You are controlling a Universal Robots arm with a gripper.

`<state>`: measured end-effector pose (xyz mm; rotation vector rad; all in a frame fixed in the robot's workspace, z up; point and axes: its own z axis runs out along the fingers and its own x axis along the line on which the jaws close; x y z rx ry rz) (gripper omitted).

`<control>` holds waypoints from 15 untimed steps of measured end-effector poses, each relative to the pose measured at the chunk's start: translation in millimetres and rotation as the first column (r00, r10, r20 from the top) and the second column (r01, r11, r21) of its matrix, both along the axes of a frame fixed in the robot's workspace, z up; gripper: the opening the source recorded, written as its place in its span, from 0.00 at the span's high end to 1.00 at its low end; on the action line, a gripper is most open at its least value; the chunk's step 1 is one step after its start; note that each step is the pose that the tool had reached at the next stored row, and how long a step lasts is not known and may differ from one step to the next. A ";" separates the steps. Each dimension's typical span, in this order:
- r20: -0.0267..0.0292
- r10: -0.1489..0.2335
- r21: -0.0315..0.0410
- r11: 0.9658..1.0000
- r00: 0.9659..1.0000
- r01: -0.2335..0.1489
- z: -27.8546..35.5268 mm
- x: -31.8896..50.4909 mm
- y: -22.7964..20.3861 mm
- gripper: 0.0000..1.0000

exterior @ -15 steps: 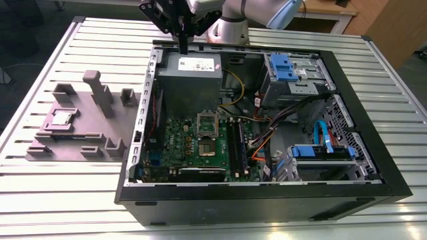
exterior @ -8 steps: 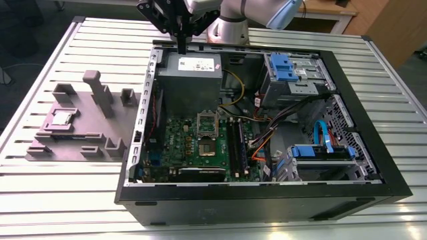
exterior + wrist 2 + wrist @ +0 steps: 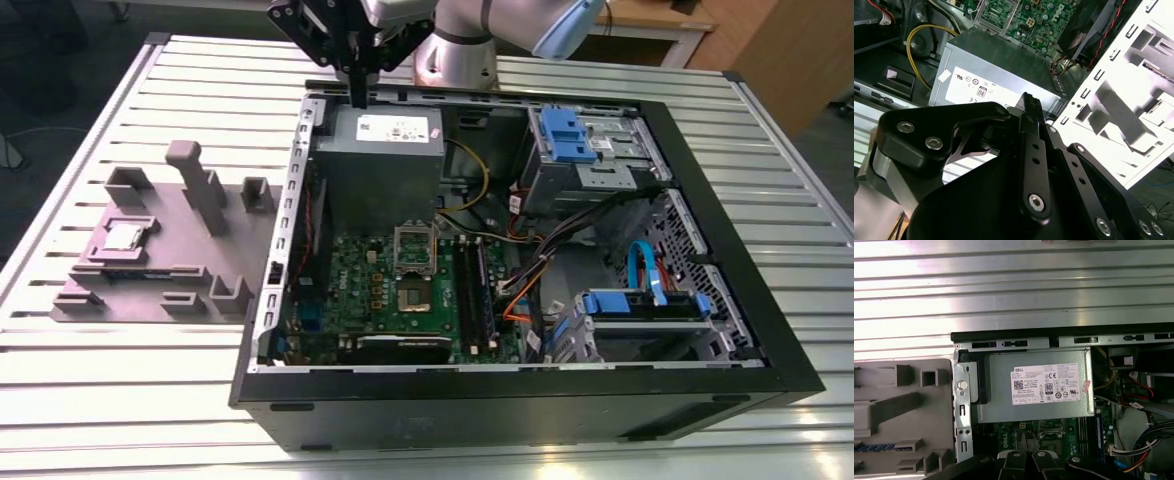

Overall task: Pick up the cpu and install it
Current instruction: 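Reach for the cpu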

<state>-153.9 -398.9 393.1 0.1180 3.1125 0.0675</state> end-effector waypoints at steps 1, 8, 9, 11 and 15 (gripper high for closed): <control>0.000 0.000 0.000 1.000 1.000 0.000 0.0 -0.2 0.0 0.90; 0.000 0.000 0.000 1.000 1.000 0.000 0.0 -2.2 0.0 0.90; 0.000 0.000 0.000 1.000 1.000 0.000 0.0 -2.4 0.0 0.90; 0.000 0.000 0.000 1.000 1.000 0.000 0.0 -3.0 0.0 0.90; 0.000 0.000 0.000 1.000 1.000 0.000 0.0 -4.2 0.0 0.90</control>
